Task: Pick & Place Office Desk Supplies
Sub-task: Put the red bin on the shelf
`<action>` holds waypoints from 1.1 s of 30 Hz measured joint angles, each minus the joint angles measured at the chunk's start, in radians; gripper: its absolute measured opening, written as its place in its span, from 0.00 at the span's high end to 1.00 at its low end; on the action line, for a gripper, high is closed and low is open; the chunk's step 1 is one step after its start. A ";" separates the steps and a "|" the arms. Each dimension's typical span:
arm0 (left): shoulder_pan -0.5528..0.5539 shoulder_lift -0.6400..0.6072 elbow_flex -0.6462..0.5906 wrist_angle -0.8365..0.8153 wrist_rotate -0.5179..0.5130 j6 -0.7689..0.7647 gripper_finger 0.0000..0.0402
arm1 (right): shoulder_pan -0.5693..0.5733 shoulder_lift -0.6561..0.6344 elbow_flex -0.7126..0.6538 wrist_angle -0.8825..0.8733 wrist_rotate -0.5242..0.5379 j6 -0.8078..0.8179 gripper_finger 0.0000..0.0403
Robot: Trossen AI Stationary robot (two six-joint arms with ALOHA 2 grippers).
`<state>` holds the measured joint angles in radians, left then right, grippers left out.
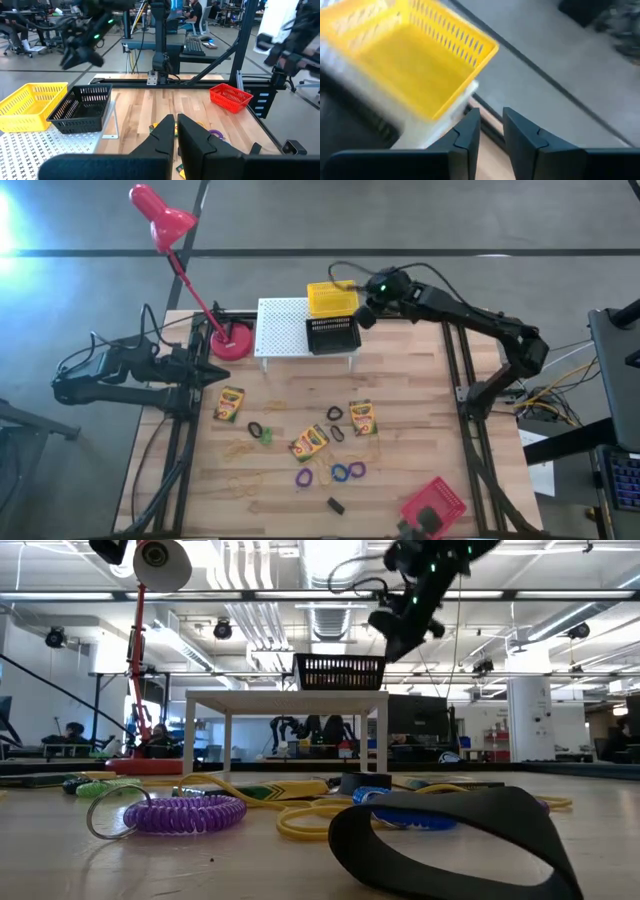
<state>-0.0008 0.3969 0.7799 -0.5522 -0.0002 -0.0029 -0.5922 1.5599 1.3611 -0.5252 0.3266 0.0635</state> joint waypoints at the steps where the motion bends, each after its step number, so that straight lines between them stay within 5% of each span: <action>1: 0.000 0.000 0.000 0.000 0.000 0.000 0.93 | -0.028 0.003 -0.022 0.061 -0.054 0.000 0.82; 14: 0.000 0.000 0.000 0.000 0.000 0.001 0.93 | -0.080 0.053 -0.060 0.184 -0.293 0.008 0.90; 22: 0.000 0.000 0.000 0.000 0.000 0.003 0.93 | -0.019 -0.043 -0.060 0.105 -0.162 -0.035 0.91; 27: 0.000 0.000 0.000 0.000 0.000 0.003 0.93 | 0.167 -0.153 -0.071 -0.151 -0.120 0.031 0.91; 33: 0.000 0.000 0.000 0.000 0.000 0.003 0.93 | 0.563 -0.262 -0.167 -0.406 0.002 0.345 0.91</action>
<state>-0.0010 0.3968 0.7799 -0.5522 0.0002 0.0006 -0.0288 1.2977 1.1939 -0.9312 0.3283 0.4088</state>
